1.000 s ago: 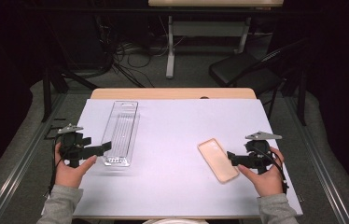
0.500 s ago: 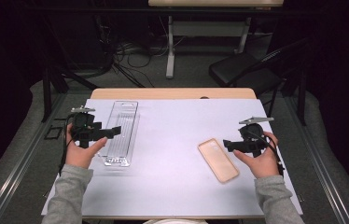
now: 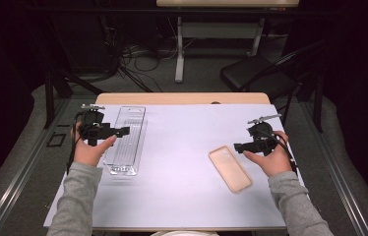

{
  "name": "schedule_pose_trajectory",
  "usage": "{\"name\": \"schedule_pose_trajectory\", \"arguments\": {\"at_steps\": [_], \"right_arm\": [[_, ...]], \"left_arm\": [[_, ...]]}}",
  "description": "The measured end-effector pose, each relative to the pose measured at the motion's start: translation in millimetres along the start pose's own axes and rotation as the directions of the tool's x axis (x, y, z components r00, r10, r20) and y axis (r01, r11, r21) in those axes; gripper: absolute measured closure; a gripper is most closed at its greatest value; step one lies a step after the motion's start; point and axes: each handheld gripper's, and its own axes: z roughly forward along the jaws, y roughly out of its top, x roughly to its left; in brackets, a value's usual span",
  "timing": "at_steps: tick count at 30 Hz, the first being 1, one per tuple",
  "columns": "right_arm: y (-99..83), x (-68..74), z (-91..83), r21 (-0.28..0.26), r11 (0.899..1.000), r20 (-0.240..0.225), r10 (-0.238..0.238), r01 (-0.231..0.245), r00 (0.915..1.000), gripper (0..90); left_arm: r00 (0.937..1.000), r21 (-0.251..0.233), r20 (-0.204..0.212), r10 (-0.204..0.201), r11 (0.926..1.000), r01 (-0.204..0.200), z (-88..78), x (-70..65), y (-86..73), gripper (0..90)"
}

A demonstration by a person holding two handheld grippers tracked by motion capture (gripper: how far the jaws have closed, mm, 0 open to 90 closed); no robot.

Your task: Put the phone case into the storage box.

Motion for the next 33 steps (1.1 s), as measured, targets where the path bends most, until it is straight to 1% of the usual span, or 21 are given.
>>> {"name": "schedule_pose_trajectory", "arguments": {"at_steps": [3,4,5,6,7,8,10,11,14,15,16,19,21,23,24,25,26,29,31,32,33], "right_arm": [[2.6,0.4,2.1,0.025,1.000,0.007,0.007,-0.007,1.0000,23.0],[5.0,0.7,4.7,0.045,0.999,0.006,0.007,-0.007,1.0000,23.7],[5.0,0.7,4.7,0.045,0.999,0.006,0.007,-0.007,1.0000,23.7],[7.6,1.6,8.5,0.073,0.997,0.004,0.005,-0.006,1.0000,23.8],[7.6,1.6,8.5,0.073,0.997,0.004,0.005,-0.006,1.0000,23.8],[9.5,2.7,12.3,0.102,0.995,-0.002,0.001,-0.001,1.0000,26.3],[12.2,5.2,15.7,0.127,0.992,-0.006,-0.008,0.009,0.9999,29.8],[12.2,5.2,15.7,0.127,0.992,-0.006,-0.008,0.009,0.9999,29.8],[17.4,7.4,19.6,0.144,0.989,-0.018,-0.026,0.028,0.9995,38.7],[18.9,8.1,21.2,0.165,0.986,-0.035,-0.030,0.036,0.9989,41.8],[18.9,8.1,21.2,0.165,0.986,-0.035,-0.030,0.036,0.9989,41.8],[19.8,11.7,27.0,0.201,0.978,-0.052,-0.040,0.050,0.9978,42.4],[19.7,12.3,28.5,0.202,0.978,-0.054,-0.037,0.047,0.9979,43.0],[18.8,13.4,32.6,0.217,0.974,-0.068,-0.051,0.065,0.9963,46.2],[17.6,14.1,36.3,0.241,0.968,-0.066,-0.057,0.071,0.9962,46.6],[17.6,14.1,36.3,0.241,0.968,-0.066,-0.057,0.071,0.9962,46.6],[17.3,14.7,37.5,0.261,0.962,-0.055,-0.063,0.075,0.9965,47.8],[16.3,15.3,41.6,0.275,0.956,-0.054,-0.093,0.104,0.9942,50.6],[16.7,13.7,43.5,0.303,0.947,-0.039,-0.100,0.107,0.9942,55.9],[16.4,13.2,44.6,0.303,0.948,-0.040,-0.088,0.096,0.9953,57.5],[16.0,12.3,46.3,0.313,0.946,-0.038,-0.078,0.086,0.9963,58.6]], "left_arm": [[0.9998,0.002,0.011,-0.013,0.9999,0.013,1.2,2.4,2.3,15.2],[1.0000,-0.001,0.004,-0.007,1.0000,0.007,2.0,3.0,3.7,15.3],[1.0000,-0.001,0.004,-0.007,1.0000,0.007,2.0,3.0,3.7,15.2],[1.0000,0.005,-0.004,0.000,1.0000,0.000,3.0,3.2,4.2,15.3],[1.0000,0.005,-0.004,-0.001,1.0000,0.001,3.2,3.3,4.3,15.3],[1.0000,0.006,-0.004,-0.001,1.0000,0.001,3.4,3.1,4.3,15.2],[1.0000,0.001,0.000,0.006,1.0000,-0.006,2.8,2.3,3.9,15.3],[1.0000,0.000,-0.002,0.009,1.0000,-0.009,2.4,2.2,3.5,15.3],[0.9999,-0.002,-0.001,0.012,0.9999,-0.012,1.1,2.8,2.7,15.6],[0.9999,-0.002,-0.001,0.012,0.9999,-0.012,1.1,2.8,2.7,15.6],[0.9999,-0.004,-0.001,0.011,0.9999,-0.011,1.2,2.7,2.6,15.6],[0.9999,0.001,0.002,0.017,0.9999,-0.017,3.1,1.3,2.5,15.6],[0.9997,0.010,0.005,0.026,0.9996,-0.026,4.0,0.5,2.4,15.5],[0.9996,0.010,0.003,0.027,0.9996,-0.027,5.6,-0.8,1.9,15.6],[0.9996,0.012,0.003,0.029,0.9995,-0.029,5.9,-1.1,1.9,15.6],[0.9996,0.014,0.002,0.029,0.9995,-0.029,6.1,-1.4,1.8,15.6],[0.9996,0.015,0.000,0.030,0.9994,-0.030,6.3,-1.5,1.6,15.6],[0.9995,0.013,-0.007,0.031,0.9994,-0.031,6.5,-1.5,1.0,15.6],[0.9994,0.010,-0.010,0.032,0.9994,-0.032,5.9,-1.0,0.8,15.6],[0.9994,0.010,-0.010,0.032,0.9994,-0.032,5.9,-1.0,0.8,15.6],[0.9993,0.010,-0.011,0.034,0.9994,-0.034,5.3,-0.6,0.6,15.6]]}}
